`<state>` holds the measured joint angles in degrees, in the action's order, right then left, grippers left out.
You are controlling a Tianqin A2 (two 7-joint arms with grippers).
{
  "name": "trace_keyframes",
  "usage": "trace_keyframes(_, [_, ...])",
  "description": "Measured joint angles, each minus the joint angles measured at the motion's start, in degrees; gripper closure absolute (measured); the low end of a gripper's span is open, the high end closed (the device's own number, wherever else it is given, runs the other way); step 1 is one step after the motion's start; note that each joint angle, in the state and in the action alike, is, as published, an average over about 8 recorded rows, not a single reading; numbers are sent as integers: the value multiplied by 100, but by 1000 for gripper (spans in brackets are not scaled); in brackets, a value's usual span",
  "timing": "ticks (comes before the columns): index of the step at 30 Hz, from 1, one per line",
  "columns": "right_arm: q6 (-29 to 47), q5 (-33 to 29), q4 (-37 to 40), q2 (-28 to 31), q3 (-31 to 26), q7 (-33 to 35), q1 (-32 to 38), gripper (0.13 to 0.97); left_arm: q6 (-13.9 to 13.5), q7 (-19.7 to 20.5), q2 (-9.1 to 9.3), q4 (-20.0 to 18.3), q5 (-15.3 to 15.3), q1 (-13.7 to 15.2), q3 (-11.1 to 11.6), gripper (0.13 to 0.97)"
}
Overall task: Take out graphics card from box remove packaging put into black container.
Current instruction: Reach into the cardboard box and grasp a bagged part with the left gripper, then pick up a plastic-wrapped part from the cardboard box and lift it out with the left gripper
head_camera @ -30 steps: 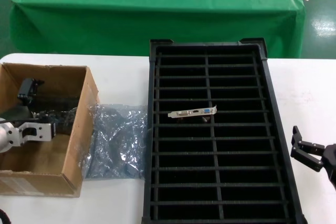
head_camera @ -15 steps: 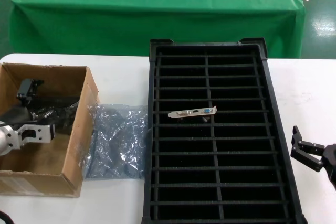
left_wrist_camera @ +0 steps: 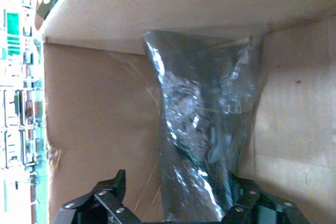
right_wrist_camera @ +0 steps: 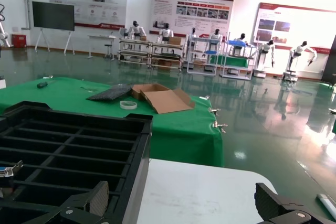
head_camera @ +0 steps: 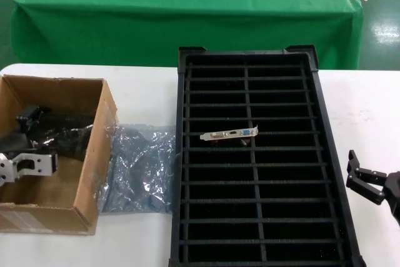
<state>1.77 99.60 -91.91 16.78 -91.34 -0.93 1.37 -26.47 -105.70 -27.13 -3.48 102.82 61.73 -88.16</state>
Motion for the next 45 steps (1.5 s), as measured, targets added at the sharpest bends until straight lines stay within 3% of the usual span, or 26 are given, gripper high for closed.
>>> trace_keyframes(2, [0, 0, 0, 0, 0, 0, 0, 129, -7, 41, -20, 32, -17, 43, -20, 434])
trace_keyframes(6, [0, 0, 0, 0, 0, 0, 0, 129, -19, 132, -47, 75, -42, 109, -51, 434])
trace_keyframes(14, [0, 0, 0, 0, 0, 0, 0, 129, -74, 284, -43, 118, -59, 124, -80, 651])
trace_keyframes(23, [0, 0, 0, 0, 0, 0, 0, 129, -126, 391, -26, 140, -57, 74, -90, 820])
trace_keyframes(35, [0, 0, 0, 0, 0, 0, 0, 129, -158, 428, -110, 169, 84, 38, 40, 931])
trace_keyframes(45, [0, 0, 0, 0, 0, 0, 0, 129, -527, 612, -175, 27, 268, -44, 217, 957])
